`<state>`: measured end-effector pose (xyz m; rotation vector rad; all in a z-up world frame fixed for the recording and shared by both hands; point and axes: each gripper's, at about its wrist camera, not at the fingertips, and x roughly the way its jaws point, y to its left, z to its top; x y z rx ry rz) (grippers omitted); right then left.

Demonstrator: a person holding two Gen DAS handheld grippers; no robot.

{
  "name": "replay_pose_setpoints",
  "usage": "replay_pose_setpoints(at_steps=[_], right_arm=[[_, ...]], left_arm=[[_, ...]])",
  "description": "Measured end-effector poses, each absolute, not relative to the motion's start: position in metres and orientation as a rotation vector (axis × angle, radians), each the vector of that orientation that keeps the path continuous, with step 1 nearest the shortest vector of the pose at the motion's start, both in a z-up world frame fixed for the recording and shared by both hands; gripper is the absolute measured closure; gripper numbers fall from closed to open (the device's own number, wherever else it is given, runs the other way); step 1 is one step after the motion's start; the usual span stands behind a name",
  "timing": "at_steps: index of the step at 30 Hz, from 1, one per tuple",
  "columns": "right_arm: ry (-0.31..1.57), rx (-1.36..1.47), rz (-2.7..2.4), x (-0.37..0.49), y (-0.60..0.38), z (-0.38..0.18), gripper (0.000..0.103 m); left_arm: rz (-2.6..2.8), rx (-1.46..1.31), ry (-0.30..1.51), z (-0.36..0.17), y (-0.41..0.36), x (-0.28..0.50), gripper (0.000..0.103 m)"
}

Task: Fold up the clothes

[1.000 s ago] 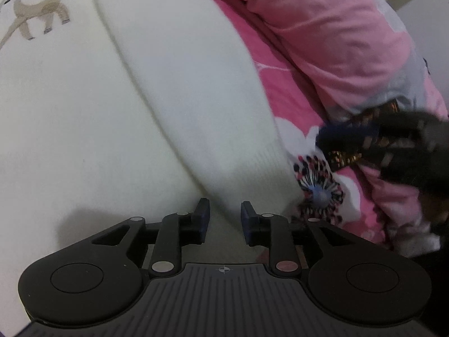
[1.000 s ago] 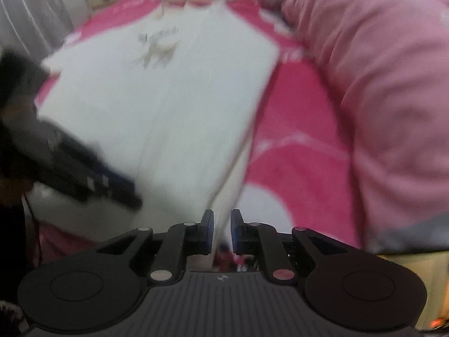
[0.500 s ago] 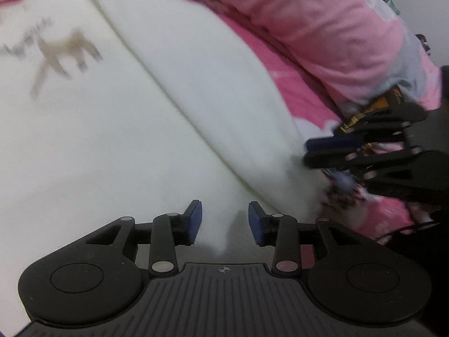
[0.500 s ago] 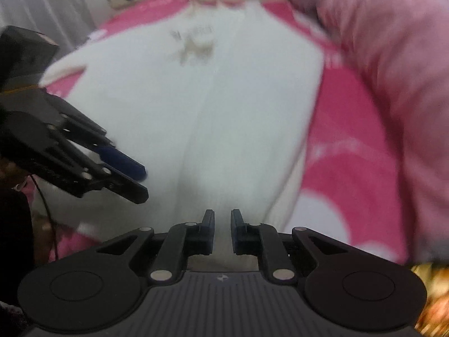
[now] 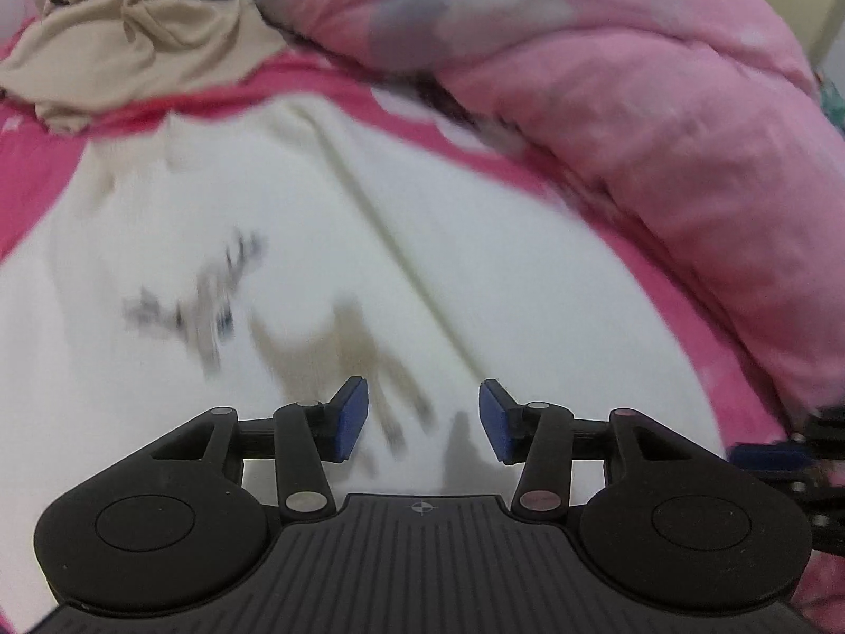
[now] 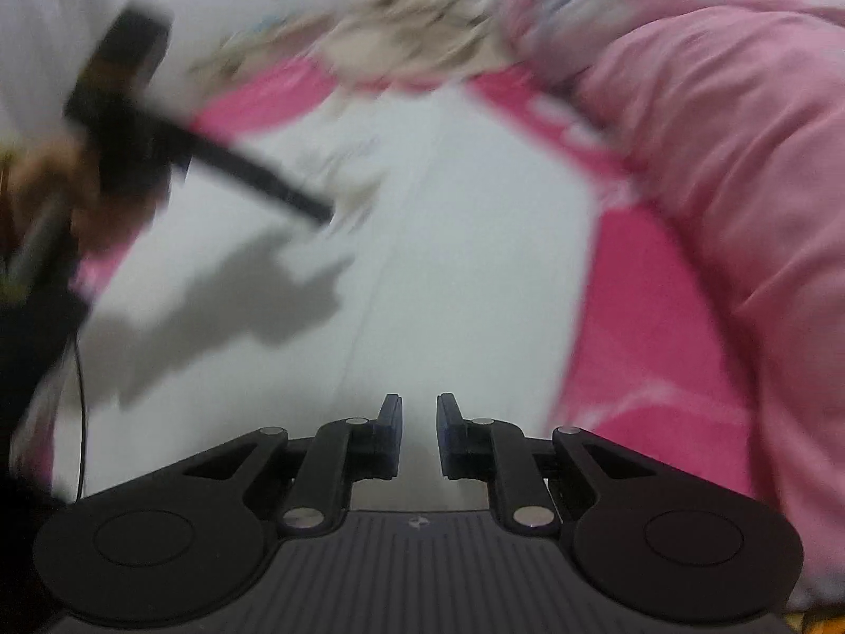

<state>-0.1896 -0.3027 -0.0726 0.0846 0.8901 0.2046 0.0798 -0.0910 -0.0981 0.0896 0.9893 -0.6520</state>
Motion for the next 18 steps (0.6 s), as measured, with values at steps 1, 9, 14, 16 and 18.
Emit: replay_pose_setpoints(at_steps=[1, 9, 14, 16, 18], right_arm=[[0.881, 0.11, 0.182, -0.179, -0.309, -0.071, 0.087], [0.856, 0.111, 0.174, -0.119, -0.307, -0.082, 0.086], [0.88, 0.102, 0.196, -0.111, -0.295, -0.105, 0.087], [0.905, 0.103, 0.2, -0.11, -0.295, -0.117, 0.087], [0.905, 0.11, 0.212, -0.108, -0.296, -0.126, 0.088]], left_arm=[[-0.637, 0.081, 0.972, -0.098, -0.097, 0.091, 0.056], [-0.662, 0.072, 0.817, -0.106, -0.141, 0.132, 0.057], [-0.656, 0.049, 0.763, -0.122, -0.153, 0.167, 0.057], [-0.609, 0.041, 0.739, -0.133, -0.152, 0.184, 0.057], [-0.548, 0.017, 0.778, -0.152, -0.146, 0.202, 0.054]])
